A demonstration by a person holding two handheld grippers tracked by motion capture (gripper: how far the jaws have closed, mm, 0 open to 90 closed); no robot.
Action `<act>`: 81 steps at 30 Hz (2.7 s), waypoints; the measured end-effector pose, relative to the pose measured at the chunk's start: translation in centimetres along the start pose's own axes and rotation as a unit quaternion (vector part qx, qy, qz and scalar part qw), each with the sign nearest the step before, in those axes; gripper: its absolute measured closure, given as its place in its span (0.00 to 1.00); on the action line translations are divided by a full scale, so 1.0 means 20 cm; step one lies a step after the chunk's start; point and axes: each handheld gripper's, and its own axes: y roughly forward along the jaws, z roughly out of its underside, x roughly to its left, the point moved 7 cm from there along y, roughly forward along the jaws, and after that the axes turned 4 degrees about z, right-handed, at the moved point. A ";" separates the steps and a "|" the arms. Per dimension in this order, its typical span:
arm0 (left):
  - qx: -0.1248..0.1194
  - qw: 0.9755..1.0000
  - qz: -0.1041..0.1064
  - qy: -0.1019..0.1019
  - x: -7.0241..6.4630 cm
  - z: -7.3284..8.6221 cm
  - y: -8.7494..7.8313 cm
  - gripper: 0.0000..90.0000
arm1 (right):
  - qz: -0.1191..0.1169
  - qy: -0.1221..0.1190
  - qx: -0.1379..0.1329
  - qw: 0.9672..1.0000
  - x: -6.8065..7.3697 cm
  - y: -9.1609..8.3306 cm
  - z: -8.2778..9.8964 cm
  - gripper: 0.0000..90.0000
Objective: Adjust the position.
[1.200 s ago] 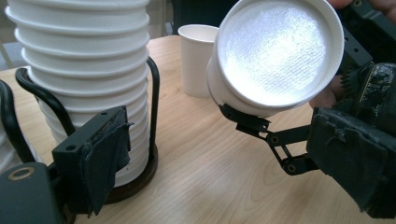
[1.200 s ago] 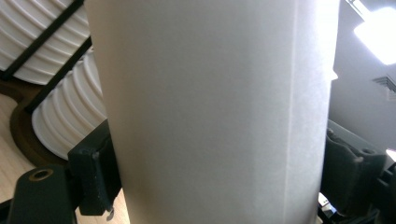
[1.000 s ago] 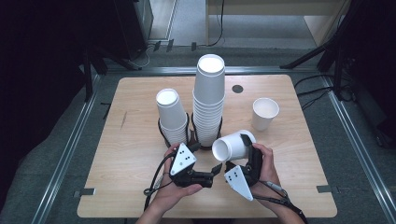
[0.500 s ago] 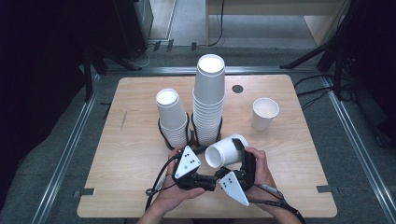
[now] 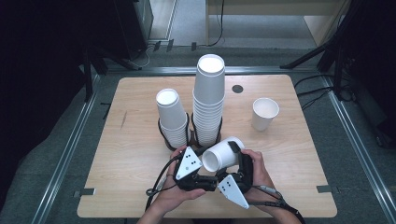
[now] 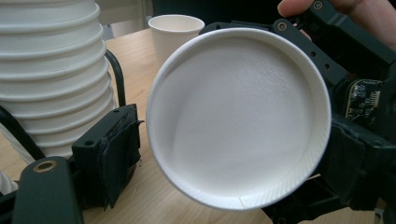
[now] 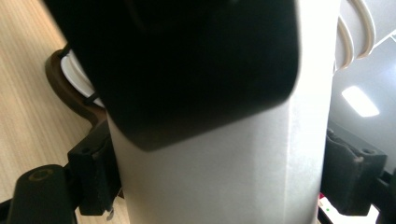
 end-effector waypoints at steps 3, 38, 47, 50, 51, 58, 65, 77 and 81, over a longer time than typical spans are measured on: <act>0.002 1.000 0.003 0.002 0.00 0.00 0.00 0.16 | -0.005 0.000 -0.002 1.000 0.01 0.00 0.00 0.16; -0.014 1.000 0.003 0.003 0.04 0.00 -0.03 0.25 | -0.034 0.014 -0.017 0.999 0.00 -0.03 -0.04 0.06; -0.044 0.999 -0.008 -0.004 0.07 -0.02 -0.05 0.25 | -0.037 0.025 -0.021 0.999 -0.05 -0.06 -0.09 0.02; -0.056 0.998 -0.003 -0.007 0.07 -0.03 -0.06 0.25 | -0.033 0.037 -0.020 0.999 -0.08 -0.08 -0.11 0.01; -0.058 0.998 -0.006 -0.006 0.07 -0.03 -0.06 0.25 | -0.031 0.042 -0.020 0.998 -0.09 -0.09 -0.11 0.01; -0.077 0.997 -0.011 -0.017 0.08 -0.05 -0.08 0.25 | -0.017 0.092 -0.009 0.996 -0.16 -0.13 -0.13 0.01; -0.113 0.993 -0.013 -0.032 0.09 -0.08 -0.08 0.25 | -0.010 0.193 0.011 0.981 -0.22 -0.15 -0.13 0.01; -0.137 0.990 -0.014 -0.035 0.08 -0.12 -0.07 0.25 | -0.016 0.355 0.014 0.935 -0.32 -0.19 -0.08 0.01; -0.146 0.989 -0.015 -0.030 0.07 -0.14 -0.06 0.25 | -0.010 0.377 0.014 0.926 -0.34 -0.20 -0.08 0.01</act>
